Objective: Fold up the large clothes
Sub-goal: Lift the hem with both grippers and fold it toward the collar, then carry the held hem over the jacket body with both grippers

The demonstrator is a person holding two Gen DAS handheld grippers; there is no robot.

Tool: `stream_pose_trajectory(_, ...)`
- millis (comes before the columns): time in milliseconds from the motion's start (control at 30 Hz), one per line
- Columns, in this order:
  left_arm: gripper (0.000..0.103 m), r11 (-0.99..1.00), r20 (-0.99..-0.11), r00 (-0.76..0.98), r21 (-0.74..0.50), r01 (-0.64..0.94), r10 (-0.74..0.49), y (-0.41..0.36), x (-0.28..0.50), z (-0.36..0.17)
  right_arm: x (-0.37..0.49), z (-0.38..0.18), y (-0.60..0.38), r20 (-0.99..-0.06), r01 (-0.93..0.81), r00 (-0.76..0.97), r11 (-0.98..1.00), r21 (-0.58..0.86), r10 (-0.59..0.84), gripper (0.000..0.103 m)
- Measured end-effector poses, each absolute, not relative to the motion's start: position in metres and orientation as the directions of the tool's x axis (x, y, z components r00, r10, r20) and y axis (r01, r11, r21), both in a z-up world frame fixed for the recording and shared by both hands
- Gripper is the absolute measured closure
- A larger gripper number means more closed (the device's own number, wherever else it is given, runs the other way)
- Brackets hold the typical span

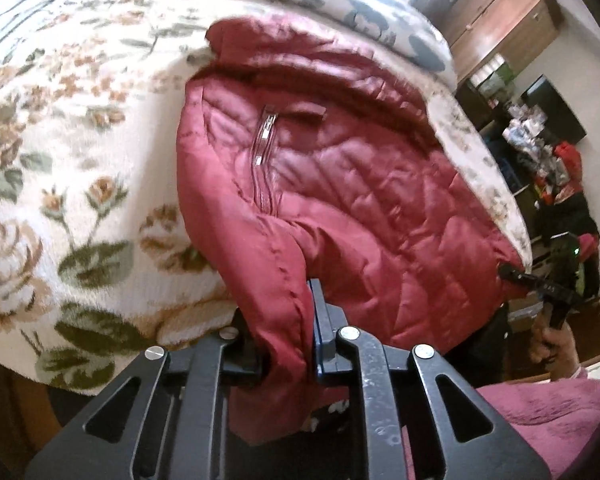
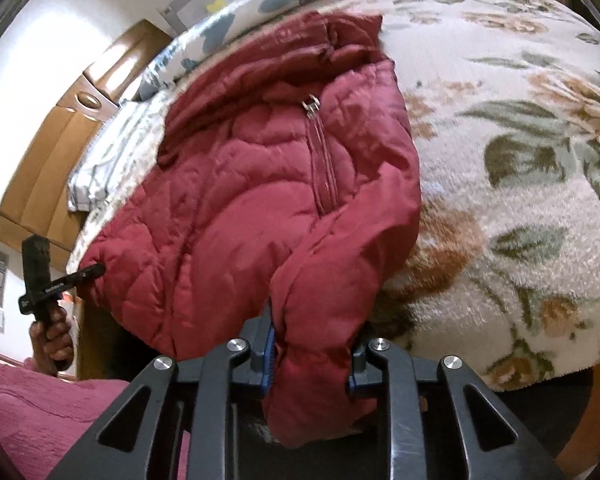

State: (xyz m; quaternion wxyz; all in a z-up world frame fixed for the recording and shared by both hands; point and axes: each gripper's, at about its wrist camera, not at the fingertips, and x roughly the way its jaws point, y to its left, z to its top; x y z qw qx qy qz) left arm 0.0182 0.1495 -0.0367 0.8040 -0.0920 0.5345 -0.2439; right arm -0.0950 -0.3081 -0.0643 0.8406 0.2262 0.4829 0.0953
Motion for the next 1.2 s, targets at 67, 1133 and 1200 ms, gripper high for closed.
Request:
stream_pose_trajectory(67,0.09,0.858,-0.793,0.341,-0.418,0.3,-0.505,0.151,0.02,-0.026,-0.095,-0.056,-0.309,-0.75,0.043,0.541,0.878,0.476,0.381,0.079)
stream_pose_trajectory(1133,0.089,0.897,-0.672,0.595,-0.359,0.259,-0.441,0.118,0.143,0.046,0.021,0.029,-0.327,-0.561,0.011,0.796,0.921,0.39,0.228,0.078)
stream_pose_trajectory(1200,0.089,0.901,-0.675,0.598,-0.352,0.254,-0.432,0.116,0.149,0.047,0.032,0.029,-0.33,-0.553,0.015,0.801,0.916,0.401,0.229,0.078)
